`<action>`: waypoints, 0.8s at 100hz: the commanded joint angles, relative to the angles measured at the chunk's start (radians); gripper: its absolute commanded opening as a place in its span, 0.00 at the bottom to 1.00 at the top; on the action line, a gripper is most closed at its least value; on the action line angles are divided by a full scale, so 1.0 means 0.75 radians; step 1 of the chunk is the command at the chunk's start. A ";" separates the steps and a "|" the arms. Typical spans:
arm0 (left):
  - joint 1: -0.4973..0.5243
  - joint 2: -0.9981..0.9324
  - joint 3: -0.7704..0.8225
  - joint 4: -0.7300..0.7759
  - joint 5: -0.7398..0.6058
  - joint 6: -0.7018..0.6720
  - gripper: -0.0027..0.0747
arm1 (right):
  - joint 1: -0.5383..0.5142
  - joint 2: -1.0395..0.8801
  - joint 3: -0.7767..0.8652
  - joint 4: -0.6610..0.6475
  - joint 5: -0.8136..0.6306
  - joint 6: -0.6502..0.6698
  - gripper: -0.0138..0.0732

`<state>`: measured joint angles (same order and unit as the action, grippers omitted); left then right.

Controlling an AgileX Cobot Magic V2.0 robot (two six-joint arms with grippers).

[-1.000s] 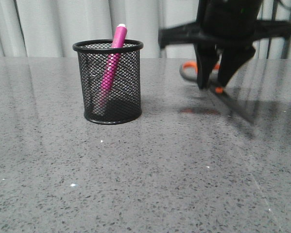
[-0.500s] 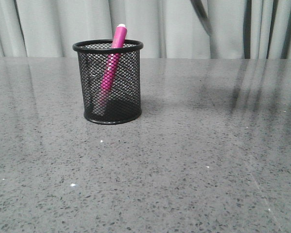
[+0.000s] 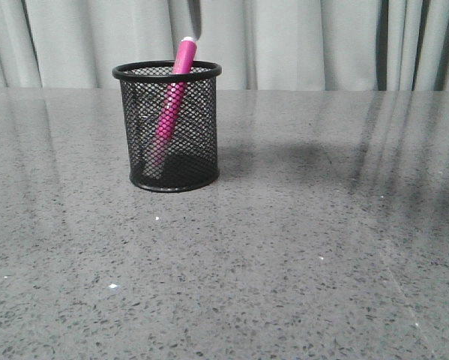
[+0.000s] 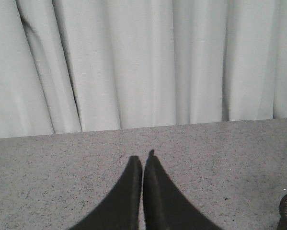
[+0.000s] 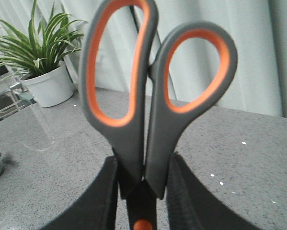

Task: Put pen and scissors into bin
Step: 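Carry the scissors over the mesh holder and lower blades in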

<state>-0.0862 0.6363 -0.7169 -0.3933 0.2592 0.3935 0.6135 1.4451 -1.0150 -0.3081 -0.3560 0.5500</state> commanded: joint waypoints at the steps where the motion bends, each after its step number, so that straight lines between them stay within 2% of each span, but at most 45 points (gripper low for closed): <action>1: 0.002 -0.003 -0.039 -0.014 -0.102 -0.013 0.01 | -0.004 0.002 -0.035 -0.038 -0.214 -0.004 0.07; 16: 0.002 -0.003 -0.039 -0.014 -0.090 -0.011 0.01 | -0.004 0.047 -0.035 -0.052 -0.281 -0.007 0.07; 33: 0.002 -0.003 -0.039 -0.012 -0.087 -0.011 0.01 | -0.004 0.056 -0.003 -0.052 -0.313 -0.126 0.07; 44: 0.002 -0.003 -0.039 -0.010 -0.087 -0.011 0.01 | -0.015 0.062 0.063 -0.049 -0.404 -0.126 0.07; 59: 0.002 -0.003 -0.039 -0.010 -0.087 -0.011 0.01 | -0.056 0.109 0.154 -0.025 -0.648 -0.126 0.07; 80: 0.002 -0.003 -0.039 -0.010 -0.087 -0.011 0.01 | -0.065 0.171 0.160 -0.023 -0.715 -0.126 0.07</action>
<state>-0.0862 0.6363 -0.7169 -0.3933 0.2650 0.3935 0.5711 1.6009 -0.8717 -0.3392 -0.7719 0.4668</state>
